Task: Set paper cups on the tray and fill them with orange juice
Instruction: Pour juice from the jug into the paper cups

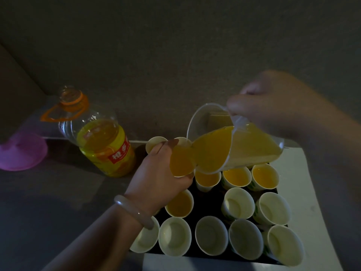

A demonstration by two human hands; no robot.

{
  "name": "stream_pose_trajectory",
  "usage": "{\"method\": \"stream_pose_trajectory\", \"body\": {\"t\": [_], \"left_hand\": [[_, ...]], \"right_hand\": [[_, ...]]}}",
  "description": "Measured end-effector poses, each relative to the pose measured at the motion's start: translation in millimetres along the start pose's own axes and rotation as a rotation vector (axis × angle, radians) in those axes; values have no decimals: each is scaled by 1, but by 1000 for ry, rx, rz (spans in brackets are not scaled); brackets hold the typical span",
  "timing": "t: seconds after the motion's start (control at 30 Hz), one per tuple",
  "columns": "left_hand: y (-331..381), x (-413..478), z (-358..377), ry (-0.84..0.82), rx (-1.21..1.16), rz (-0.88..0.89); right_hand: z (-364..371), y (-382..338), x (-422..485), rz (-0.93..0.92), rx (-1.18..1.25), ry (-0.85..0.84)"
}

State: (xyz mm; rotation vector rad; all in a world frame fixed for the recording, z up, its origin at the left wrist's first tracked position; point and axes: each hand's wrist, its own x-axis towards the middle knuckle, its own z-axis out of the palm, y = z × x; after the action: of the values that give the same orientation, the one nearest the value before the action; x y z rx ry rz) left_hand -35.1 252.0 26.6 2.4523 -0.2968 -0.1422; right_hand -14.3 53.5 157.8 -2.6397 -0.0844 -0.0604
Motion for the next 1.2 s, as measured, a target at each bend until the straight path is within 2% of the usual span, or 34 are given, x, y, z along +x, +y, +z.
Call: {"method": "stream_pose_trajectory", "body": {"t": [0.13,0.4,0.8,0.93,1.2], "left_hand": [[0,-1,-1,-7,-12,-5],[9,-2,-7,25,-83,5],[14,4,1,1,-91,24],[19,3,12,-51,-73,57],[33,-5,41,-240,-22,203]], "right_hand": [[0,4,0,42,55,-7],[5,26,-5,135,366,-10],[8,82,-14,441,928,256],[8,89,-19,521,982,363],[2,99,-23,518,1004,475]]}}
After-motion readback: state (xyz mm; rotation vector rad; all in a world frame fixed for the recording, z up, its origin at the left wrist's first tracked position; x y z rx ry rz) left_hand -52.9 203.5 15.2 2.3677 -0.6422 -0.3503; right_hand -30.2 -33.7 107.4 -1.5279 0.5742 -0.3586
